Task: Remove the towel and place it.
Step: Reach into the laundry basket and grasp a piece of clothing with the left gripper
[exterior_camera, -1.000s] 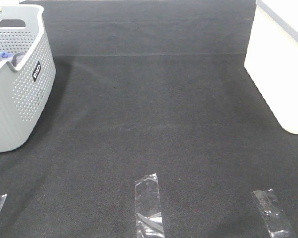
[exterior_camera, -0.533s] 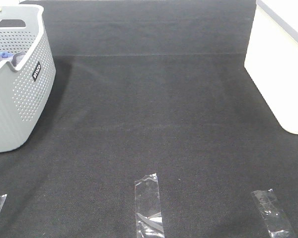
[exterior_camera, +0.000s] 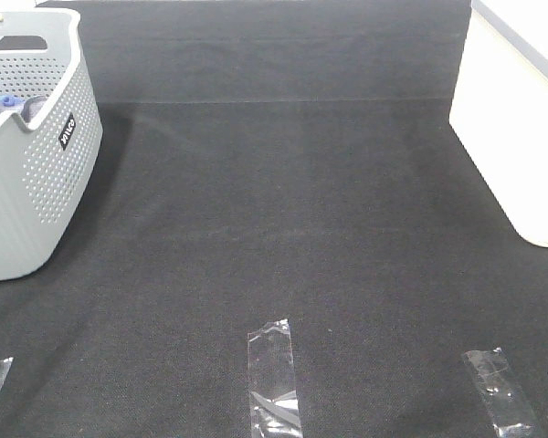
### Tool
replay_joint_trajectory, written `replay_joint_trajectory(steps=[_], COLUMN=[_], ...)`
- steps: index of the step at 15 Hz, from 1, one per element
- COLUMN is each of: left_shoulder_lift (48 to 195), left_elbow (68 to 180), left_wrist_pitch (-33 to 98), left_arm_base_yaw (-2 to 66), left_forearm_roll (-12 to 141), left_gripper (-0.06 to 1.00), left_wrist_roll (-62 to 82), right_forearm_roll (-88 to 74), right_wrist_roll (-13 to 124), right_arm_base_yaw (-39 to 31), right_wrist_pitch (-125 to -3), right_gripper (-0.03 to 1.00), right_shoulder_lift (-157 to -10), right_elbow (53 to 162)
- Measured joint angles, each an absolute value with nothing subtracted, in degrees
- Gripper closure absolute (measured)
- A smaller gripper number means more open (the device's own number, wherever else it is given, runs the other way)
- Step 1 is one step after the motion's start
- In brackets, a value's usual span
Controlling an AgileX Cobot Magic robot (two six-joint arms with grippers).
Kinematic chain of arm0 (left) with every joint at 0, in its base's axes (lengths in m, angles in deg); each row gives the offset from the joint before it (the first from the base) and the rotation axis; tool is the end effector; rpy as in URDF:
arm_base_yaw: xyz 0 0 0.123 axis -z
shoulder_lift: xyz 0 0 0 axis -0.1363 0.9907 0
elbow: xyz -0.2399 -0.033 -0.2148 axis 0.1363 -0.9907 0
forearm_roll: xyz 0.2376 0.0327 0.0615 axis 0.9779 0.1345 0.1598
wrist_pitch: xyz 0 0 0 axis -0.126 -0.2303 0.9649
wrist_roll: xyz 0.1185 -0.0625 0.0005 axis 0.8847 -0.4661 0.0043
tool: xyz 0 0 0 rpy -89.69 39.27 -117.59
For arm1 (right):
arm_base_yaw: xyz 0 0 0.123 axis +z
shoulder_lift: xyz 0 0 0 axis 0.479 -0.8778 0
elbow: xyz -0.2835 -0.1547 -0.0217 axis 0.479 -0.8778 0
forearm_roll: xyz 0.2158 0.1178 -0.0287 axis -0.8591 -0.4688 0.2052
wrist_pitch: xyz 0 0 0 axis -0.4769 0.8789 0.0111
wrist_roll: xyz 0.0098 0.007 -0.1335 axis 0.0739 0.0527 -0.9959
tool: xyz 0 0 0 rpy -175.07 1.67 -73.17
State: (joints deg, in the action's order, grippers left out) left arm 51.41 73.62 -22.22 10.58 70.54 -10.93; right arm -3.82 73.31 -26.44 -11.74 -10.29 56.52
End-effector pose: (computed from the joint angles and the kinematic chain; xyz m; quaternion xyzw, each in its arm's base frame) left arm -0.0024 -0.0144 0.2650 0.1178 0.8445 -0.0163 0.5222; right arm -0.0119 0.0088 0.2566 -0.0552 0.8496 0.0261 0.5239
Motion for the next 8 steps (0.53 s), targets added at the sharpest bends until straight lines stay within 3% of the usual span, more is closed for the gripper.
replay_joint_trajectory(steps=[5,8], left_shoulder_lift=[69.51,84.64], left_elbow=[76.14,83.31], left_wrist_pitch=[-8.98,-4.17], left_arm_base_yaw=[10.58,10.58], left_forearm_roll=[74.50,78.16], left_gripper=[0.33,0.33], left_wrist_roll=[-16.89,-20.16], right_forearm_roll=[-3.88,-3.93], right_wrist_roll=[73.31,73.31], right_arm_base_yaw=[-26.44,-26.44], right_wrist_pitch=[-11.74,-11.74], right_gripper=[0.22,0.22], right_shoulder_lift=[-10.29,-10.29], right_elbow=[56.52,56.52])
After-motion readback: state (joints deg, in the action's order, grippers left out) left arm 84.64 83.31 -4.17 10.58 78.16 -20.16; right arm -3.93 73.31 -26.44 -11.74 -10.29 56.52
